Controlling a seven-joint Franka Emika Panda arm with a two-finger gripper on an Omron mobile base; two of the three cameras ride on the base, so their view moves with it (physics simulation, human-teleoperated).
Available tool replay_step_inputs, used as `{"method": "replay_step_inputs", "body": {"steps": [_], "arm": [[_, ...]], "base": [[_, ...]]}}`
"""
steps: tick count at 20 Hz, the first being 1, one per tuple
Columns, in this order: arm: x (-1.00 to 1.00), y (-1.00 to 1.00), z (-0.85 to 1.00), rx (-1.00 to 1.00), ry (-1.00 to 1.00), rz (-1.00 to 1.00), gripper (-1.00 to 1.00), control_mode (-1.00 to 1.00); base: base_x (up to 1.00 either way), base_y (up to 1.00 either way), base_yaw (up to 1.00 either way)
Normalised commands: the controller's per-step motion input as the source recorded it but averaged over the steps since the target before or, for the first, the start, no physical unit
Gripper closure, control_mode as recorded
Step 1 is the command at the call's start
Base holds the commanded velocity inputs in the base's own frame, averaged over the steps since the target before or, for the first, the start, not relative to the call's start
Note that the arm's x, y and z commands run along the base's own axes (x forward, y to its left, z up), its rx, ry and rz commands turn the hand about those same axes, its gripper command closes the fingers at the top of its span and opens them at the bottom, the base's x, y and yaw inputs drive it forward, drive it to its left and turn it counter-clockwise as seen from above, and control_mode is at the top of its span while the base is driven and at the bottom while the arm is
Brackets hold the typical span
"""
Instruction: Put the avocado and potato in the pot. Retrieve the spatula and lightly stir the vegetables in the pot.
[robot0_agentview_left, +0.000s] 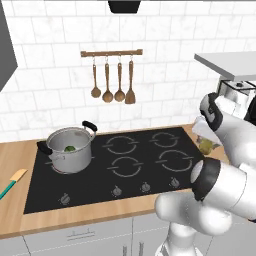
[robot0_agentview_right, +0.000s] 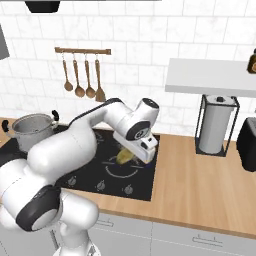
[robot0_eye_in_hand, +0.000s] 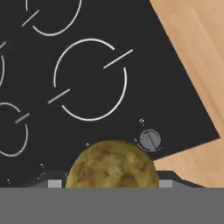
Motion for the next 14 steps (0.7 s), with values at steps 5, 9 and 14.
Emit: {"method": "replay_step_inputs", "body": {"steps": [5,9,14], "arm": [[0.43,1.0,0.26,-0.11,0.05,0.02,1.0,-1.0],[0.58,1.0,0.29,-0.16,0.09,0.02,1.0,-1.0],[0.51,1.0,0.4,-0.01,0.2,0.17,1.0,-1.0]], "base": [[0.0,0.0,0.0],[0.0,0.0,0.0],[0.0,0.0,0.0]]}}
